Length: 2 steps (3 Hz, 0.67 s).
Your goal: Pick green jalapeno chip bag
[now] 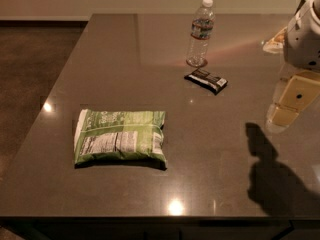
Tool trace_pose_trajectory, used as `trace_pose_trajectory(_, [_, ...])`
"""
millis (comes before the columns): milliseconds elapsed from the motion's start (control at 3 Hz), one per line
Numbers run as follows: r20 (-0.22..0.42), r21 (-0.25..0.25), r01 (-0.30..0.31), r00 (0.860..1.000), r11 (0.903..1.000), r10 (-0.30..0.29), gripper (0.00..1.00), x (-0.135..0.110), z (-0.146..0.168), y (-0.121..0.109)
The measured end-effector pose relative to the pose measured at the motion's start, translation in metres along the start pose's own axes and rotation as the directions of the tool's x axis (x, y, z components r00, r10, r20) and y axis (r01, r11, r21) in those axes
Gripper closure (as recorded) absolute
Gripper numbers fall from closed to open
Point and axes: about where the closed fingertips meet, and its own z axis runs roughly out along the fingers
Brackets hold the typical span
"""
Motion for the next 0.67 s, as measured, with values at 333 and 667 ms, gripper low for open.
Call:
trace_pose_trajectory(333, [0.000,0.000,0.000,1.000,1.0000,0.000,0.00,0.000,0.000,0.000])
trace_pose_trajectory(667, [0.082,-0.034,0.014,0.997,0.9993,-0.011,0.00,-0.023,0.003,0.007])
